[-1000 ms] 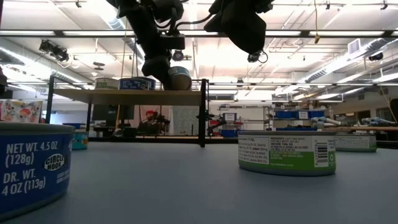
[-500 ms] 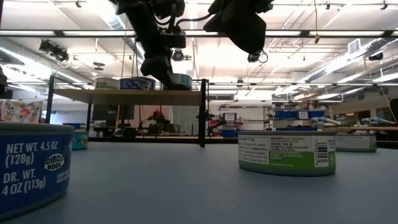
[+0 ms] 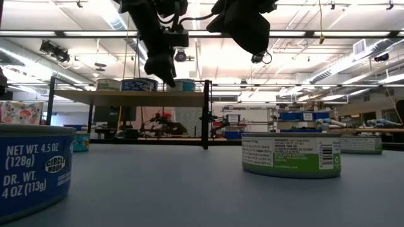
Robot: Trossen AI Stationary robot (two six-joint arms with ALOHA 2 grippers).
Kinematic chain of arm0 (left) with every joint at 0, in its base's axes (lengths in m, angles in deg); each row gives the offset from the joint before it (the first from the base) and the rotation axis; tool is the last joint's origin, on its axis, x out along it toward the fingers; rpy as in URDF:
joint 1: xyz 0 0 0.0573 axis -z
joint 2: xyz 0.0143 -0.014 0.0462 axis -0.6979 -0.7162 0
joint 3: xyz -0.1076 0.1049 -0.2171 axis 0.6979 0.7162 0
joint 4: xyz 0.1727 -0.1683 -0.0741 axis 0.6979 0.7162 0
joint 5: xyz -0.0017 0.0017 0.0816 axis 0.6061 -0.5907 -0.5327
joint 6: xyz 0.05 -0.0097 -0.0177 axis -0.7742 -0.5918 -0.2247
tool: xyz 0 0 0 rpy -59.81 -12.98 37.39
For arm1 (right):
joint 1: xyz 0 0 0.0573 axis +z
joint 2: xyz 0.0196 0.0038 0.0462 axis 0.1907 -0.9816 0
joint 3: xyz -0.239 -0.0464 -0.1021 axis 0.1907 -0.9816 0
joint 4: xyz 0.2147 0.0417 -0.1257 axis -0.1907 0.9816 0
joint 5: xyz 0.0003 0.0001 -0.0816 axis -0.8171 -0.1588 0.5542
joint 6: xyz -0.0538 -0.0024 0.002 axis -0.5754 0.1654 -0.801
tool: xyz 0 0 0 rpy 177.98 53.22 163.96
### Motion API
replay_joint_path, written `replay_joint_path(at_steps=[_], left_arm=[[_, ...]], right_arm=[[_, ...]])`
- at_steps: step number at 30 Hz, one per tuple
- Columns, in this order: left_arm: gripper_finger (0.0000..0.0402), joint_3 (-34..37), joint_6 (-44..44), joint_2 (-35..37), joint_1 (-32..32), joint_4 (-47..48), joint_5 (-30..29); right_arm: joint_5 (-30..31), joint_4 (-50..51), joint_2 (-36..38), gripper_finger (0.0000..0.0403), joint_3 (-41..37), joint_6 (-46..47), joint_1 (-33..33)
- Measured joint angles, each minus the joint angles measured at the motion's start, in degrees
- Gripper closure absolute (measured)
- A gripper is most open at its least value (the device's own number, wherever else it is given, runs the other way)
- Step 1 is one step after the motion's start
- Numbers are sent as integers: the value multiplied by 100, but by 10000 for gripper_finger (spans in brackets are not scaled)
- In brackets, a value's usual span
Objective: Stack canned seafood by type on shelf
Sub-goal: Put the green white tuna can on the shelf aligned with the other green white tuna cans
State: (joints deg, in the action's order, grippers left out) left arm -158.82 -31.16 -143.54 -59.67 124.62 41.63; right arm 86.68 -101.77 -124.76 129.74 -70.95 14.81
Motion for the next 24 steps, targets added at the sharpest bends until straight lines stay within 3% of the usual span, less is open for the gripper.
replay_joint_path(at_steps=[9,14,17,24], left_arm=[[125,0,136,70,187,21,49],[183,0,766,316,391,22,1172],[227,89,1173,482,447,-123,1928],[301,801,1563,921,760,-1294,2589]], right_arm=[[62,-2,0,190,0,91,0],[251,0,0,210,0,420,-31],[189,143,0,247,0,682,-75],[-667,1093,-2,381,2,1780,-296]])
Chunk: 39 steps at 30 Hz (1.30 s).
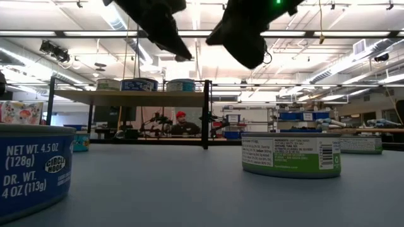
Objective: Stack canned seafood by type on shelf
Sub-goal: Put the green white tuna can on the shelf aligned with the other green white tuna cans
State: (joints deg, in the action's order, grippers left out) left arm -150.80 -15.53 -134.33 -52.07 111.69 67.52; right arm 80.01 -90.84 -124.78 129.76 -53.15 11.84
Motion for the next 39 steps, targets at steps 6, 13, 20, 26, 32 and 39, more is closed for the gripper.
replay_joint_path(at_steps=[6,13,20,26,32,39], left_arm=[[303,681,150,294,227,-1018,458],[302,1158,144,477,514,-860,497],[302,1164,76,495,995,-388,806],[302,1159,413,333,1235,-377,828],[304,1155,532,-75,1244,-563,741],[322,1155,111,-630,1244,-1260,999]], right_arm=[[-568,311,96,377,2,616,-157],[-1031,802,223,396,-200,1569,-235],[-1304,636,493,396,-807,2412,-231],[-1888,710,564,396,-1005,2863,-231],[-2862,903,617,389,-1002,3286,-281],[-3244,1761,1012,389,-1001,3839,-279]])
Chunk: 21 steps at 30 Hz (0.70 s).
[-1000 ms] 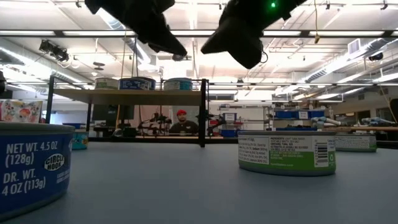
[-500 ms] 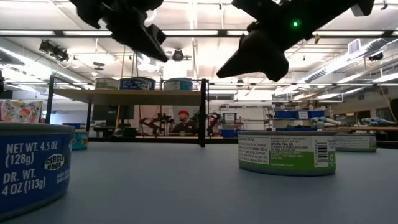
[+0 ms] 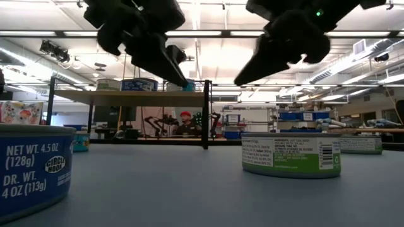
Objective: Stack canned seafood by type on shelf
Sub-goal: Put the green white tuna can on the shelf aligned with the other green white tuna cans
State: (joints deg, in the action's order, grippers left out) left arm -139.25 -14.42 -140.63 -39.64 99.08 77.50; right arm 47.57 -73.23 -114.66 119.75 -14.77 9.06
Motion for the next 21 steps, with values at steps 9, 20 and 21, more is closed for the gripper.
replay_joint_path(at_steps=[9,20,21], left_arm=[[378,2,-1303,-260,5,-814,1184],[357,-91,-3126,-1013,454,-1330,1163],[350,-146,-3251,-1085,493,-1350,1173]], right_arm=[[-155,1514,748,368,0,867,-4],[-140,2263,1039,335,3,1292,-76],[-142,2329,1038,333,7,1309,-81]])
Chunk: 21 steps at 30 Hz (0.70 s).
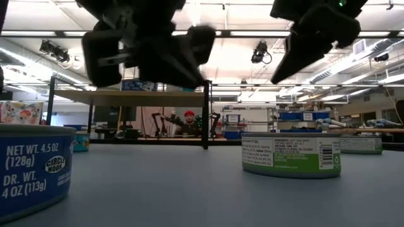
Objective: Stack canned seafood by type on shelf
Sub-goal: Put the green white tuna can on the shelf aligned with the other green white tuna cans
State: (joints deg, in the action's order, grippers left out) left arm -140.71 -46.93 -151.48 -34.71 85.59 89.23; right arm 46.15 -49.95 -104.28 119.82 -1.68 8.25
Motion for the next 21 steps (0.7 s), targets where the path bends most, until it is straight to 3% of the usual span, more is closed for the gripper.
replay_joint_path(at_steps=[9,16,21], left_arm=[[301,-432,-873,-312,181,-76,49],[294,-425,-1164,-440,383,-161,-5],[293,-423,-1289,-599,680,-485,-490]], right_arm=[[-66,111,-69,323,-8,-18,-193],[-188,111,-81,315,-7,-44,-265],[-215,252,-39,307,-7,56,-262]])
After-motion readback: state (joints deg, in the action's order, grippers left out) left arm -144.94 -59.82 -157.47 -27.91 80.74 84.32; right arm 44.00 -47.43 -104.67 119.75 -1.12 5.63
